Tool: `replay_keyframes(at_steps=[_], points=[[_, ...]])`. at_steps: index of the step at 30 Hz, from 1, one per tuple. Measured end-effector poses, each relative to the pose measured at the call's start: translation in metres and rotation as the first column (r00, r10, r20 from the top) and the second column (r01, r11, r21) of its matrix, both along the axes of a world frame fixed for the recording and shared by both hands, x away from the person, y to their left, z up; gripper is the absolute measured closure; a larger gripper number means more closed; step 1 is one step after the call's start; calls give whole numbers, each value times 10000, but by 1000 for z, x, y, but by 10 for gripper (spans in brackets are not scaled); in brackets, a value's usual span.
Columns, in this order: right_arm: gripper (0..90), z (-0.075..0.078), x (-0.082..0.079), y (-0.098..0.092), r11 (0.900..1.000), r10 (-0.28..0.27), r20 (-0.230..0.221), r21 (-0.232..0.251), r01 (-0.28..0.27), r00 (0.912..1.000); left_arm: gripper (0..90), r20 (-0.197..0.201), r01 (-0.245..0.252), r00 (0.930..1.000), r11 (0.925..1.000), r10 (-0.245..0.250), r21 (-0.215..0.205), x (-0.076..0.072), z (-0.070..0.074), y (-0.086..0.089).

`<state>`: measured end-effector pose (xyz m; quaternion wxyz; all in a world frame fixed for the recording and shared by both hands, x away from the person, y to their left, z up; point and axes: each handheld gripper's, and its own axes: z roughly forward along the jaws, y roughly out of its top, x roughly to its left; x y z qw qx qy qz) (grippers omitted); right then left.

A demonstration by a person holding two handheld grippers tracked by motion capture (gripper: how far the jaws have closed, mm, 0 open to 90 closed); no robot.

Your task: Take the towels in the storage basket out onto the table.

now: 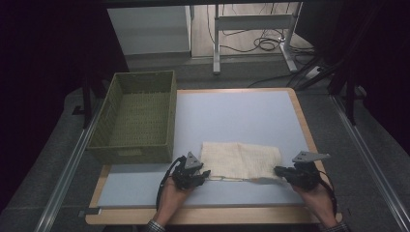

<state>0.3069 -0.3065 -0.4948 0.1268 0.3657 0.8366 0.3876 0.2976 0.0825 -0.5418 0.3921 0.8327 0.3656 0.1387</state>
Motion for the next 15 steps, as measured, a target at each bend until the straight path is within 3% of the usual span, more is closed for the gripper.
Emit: replay_keyframes(at_steps=[2, 6, 10, 15], points=[[854, 16, -5, -5, 9997, -116, 388, -219, 124, 9992, 584, 11, -2, 10000, 10000, 2, -37, 0, 0, 0], [759, 32, -9, -14, 9969, -365, 532, -671, 400, 9979, 580, 54, -33, 10000, 9999, 34, -102, -1, -1, 0], [738, 28, -15, -25, 9956, -548, 272, -744, 567, 9981, 556, -51, -19, 10000, 9999, 18, -172, -1, 0, 0], [719, 12, -24, -27, 9970, -362, -154, -684, 350, 9992, 566, -2, 61, 10000, 9999, -61, -152, -3, 6, 1]])
